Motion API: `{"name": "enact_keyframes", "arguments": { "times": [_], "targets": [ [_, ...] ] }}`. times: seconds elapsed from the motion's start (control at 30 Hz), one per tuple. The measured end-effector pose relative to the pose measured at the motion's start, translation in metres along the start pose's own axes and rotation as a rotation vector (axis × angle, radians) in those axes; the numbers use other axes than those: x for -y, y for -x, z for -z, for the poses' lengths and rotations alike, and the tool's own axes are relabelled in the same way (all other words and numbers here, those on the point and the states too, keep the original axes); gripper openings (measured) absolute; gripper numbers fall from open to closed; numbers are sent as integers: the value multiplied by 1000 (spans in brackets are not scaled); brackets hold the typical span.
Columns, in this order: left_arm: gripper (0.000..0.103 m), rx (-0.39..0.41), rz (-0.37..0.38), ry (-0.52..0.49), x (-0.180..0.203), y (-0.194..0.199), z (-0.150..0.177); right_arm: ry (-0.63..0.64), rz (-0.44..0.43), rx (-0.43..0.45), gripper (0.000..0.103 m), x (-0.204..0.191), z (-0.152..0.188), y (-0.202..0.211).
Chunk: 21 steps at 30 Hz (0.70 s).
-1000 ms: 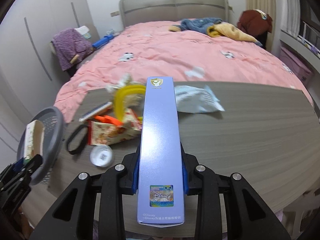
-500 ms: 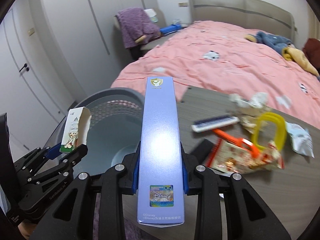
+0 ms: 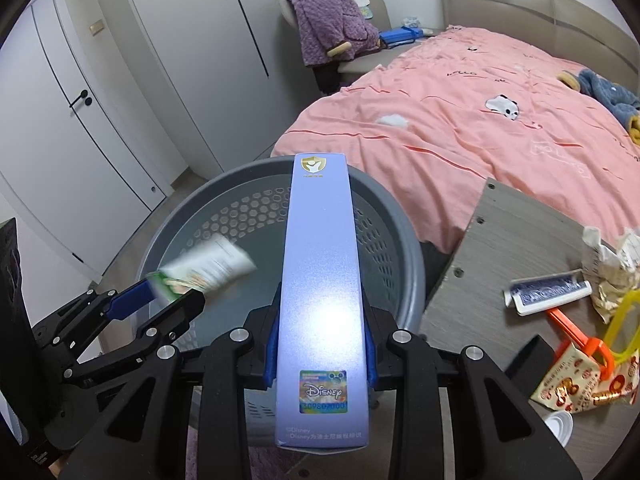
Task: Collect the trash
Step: 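Open the left tool over the basket dropping the carton while the right tool drops the box, then withdraw both open tools from the basket back to the table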
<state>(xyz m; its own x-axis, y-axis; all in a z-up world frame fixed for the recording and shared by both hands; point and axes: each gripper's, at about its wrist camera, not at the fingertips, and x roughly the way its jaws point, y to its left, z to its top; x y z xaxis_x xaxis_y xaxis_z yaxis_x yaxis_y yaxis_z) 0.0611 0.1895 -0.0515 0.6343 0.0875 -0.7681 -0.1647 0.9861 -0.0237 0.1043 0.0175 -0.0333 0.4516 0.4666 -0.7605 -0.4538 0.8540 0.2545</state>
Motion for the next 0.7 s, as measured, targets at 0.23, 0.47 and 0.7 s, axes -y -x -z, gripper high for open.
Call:
{"name": "enact_keyframes", "arguments": {
  "times": [0.23, 0.47, 0.7],
  "targets": [
    [58, 1, -22, 34, -9, -2, 0, 10, 17, 37, 59, -5, -3, 4],
    [62, -7, -26, 54, -9, -2, 3, -6, 27, 31, 60, 0, 1, 2],
    [64, -3, -36, 62, -10, 5, 6, -6, 36, 38, 61, 1, 6, 4]
  ]
}}
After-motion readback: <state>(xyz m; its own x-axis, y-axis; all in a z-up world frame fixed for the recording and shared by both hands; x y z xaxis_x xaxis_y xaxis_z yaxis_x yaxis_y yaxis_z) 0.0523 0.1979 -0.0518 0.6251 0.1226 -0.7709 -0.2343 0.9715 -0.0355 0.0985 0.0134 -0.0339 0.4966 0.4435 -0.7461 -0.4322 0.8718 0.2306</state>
